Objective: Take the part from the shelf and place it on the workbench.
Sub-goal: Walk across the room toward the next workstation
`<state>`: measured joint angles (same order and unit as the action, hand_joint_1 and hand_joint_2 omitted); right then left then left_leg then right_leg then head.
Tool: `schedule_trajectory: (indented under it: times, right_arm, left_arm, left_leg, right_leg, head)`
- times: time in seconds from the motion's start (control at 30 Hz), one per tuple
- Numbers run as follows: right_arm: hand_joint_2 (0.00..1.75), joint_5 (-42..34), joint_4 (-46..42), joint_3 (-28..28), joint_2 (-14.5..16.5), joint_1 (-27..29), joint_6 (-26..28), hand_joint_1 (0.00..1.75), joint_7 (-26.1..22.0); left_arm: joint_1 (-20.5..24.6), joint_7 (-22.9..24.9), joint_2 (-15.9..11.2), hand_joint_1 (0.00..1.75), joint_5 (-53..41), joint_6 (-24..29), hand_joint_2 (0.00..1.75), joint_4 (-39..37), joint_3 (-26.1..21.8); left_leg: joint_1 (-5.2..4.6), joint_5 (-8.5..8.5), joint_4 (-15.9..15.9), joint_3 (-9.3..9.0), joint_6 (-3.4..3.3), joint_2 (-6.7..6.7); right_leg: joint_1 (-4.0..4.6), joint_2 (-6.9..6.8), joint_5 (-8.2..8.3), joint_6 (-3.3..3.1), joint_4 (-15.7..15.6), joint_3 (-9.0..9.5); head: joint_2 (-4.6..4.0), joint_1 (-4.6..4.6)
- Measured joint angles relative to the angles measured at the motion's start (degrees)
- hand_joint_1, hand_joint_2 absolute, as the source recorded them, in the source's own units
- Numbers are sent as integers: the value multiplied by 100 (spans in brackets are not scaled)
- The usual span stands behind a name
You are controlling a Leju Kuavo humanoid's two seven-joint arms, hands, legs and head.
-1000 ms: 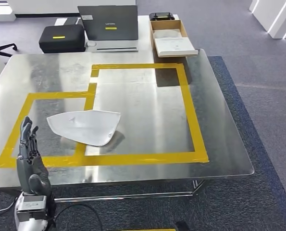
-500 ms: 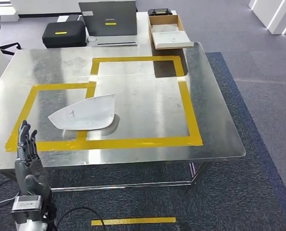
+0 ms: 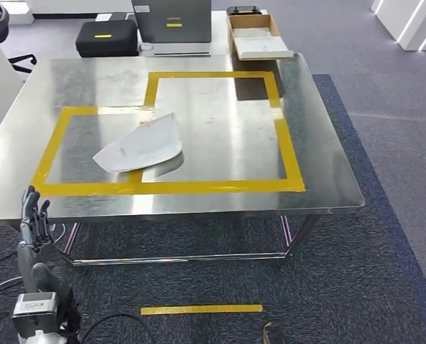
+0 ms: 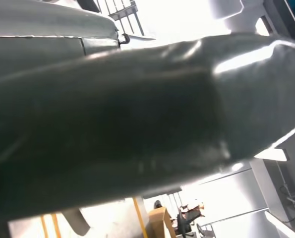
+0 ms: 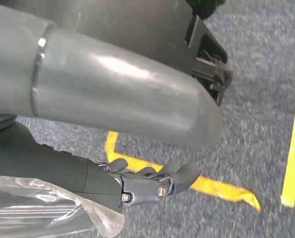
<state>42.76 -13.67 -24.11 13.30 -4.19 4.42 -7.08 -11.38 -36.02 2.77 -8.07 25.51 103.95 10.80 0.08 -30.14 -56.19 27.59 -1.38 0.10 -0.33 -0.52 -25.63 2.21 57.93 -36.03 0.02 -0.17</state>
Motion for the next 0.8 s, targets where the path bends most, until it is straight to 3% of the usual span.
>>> schedule_trajectory:
  times: [0.03, 0.1, 0.13, 0.17, 0.2, 0.23, 0.3, 0.37, 0.4, 0.47, 0.5, 0.53, 0.57, 0.63, 0.67, 0.7, 0.73, 0.8]
  right_arm:
    - [0, -8, 1, -1, -1, 13, -3, 0, -9]
    - [0, -18, 1, -2, -2, 23, -8, 0, -22]
    - [0, -19, 1, -2, -3, 24, -9, 0, -27]
    - [0, -19, 1, -2, -5, 22, -8, 0, -31]
    - [0, -19, 1, -2, -9, 22, -7, 0, -34]
    - [0, -16, 1, -2, -13, 22, -4, 0, -36]
    - [0, -5, -1, 0, -19, 14, 5, 0, -43]
    - [0, 15, -4, 12, -21, -4, 26, 0, -65]
    - [0, 23, -6, 22, -21, -7, 42, 0, -76]
    - [0, 31, -4, 39, -21, 12, 73, 0, -88]
    - [0, 32, -3, 43, -21, 25, 87, 0, -91]
    - [0, 34, -2, 43, -21, 37, 97, 0, -91]
    - [0, 35, -1, 44, -21, 45, 102, 0, -92]
    - [0, 35, -1, 45, -21, 49, 111, 0, -108]
    - [0, 29, -1, 46, -22, 51, 122, 0, -131]
    - [0, 16, -1, 45, -25, 53, 137, 0, -169]
    - [0, -1, -1, 45, -30, 58, 154, 0, -222]
    - [0, -26, 1, 44, -52, 74, 184, 0, -331]
  left_arm:
    - [-1, 0, 7, 0, 1, -8, 0, 0, -1]
    - [-1, 4, 18, 0, 1, -19, 0, 0, -1]
    - [-3, 8, 21, 0, 1, -21, 0, 0, -1]
    - [-4, 13, 22, 0, 0, -23, 0, -1, -1]
    - [-5, 16, 22, 0, 0, -24, 0, -1, -1]
    - [-7, 18, 22, 0, -1, -24, 0, -2, -1]
    - [-22, 25, 23, 0, -4, -23, 0, -2, -1]
    - [-63, 40, 24, 0, -14, -19, 0, 1, -2]
    - [-91, 51, 24, 0, -21, -16, 0, 4, -2]
    - [-151, 77, 23, 0, -39, -13, 0, 13, -4]
    - [-182, 90, 23, 0, -45, -13, 0, 16, -8]
    - [-211, 98, 23, 0, -51, -12, 0, 19, -13]
    - [-234, 104, 22, 0, -54, -12, 0, 19, -19]
    - [-259, 111, 22, 0, -56, -15, 0, 20, -33]
    - [-266, 115, 22, 0, -57, -24, 0, 20, -42]
    - [-276, 120, 22, 0, -56, -39, 0, 20, -51]
    - [-287, 123, 22, 0, -54, -62, 0, 22, -61]
    - [-303, 122, 24, 0, -38, -115, 0, 27, -79]
  left_leg:
    - [6, 68, 11, 61, -47, 11]
    - [-1, 198, 8, 215, -104, 21]
    - [-10, 265, 2, 304, -114, 23]
    - [-19, 332, -8, 399, -116, 26]
    - [-26, 396, -22, 498, -114, 28]
    - [-30, 457, -38, 596, -107, 30]
    - [-38, 570, -73, 759, -77, 26]
    - [-50, 676, -105, 851, -26, 29]
    - [-52, 731, -112, 875, 2, 36]
    - [-38, 807, -117, 911, 62, 40]
    - [-29, 731, -161, 940, 97, 33]
    - [-20, 544, -292, 981, 130, 25]
    - [-7, 254, -537, 1040, 161, 17]
    - [12, -326, -1277, 1159, 202, 15]
    - [21, -449, -1609, 1180, 216, 15]
    - [31, -418, -1802, 1144, 225, 15]
    - [41, -278, -1811, 1032, 230, 15]
    - [67, 1, -1267, 557, 232, 10]
  right_leg:
    - [-6, 13, -209, 27, 153, -74]
    - [-15, 30, -801, 56, 776, -260]
    - [-17, 33, -1006, 63, 1149, -335]
    - [-16, 33, -1070, 66, 1435, -355]
    - [-16, 33, -993, 63, 1563, -299]
    - [-16, 33, -824, 54, 1498, -147]
    - [-10, 34, -557, 19, 827, 449]
    - [6, 39, -626, -24, -54, 1076]
    - [18, 45, -698, -46, -313, 1230]
    - [20, 41, -694, -101, -435, 1214]
    - [15, 29, -645, -143, -427, 1158]
    - [8, 10, -589, -190, -425, 1103]
    - [3, -9, -529, -229, -421, 1041]
    - [16, -30, -413, -268, -386, 899]
    - [20, -37, -355, -266, -355, 818]
    - [22, -44, -299, -261, -312, 724]
    - [21, -48, -249, -251, -262, 623]
    - [20, -49, -169, -216, -148, 410]
  head:
    - [0, 10]
    - [0, 34]
    - [0, 38]
    - [0, 39]
    - [0, 39]
    - [0, 38]
    - [1, 39]
    - [1, 38]
    - [1, 36]
    - [1, 34]
    - [1, 28]
    - [1, 21]
    - [1, 11]
    - [1, -2]
    - [1, -4]
    - [1, -4]
    - [1, -4]
    - [0, -5]
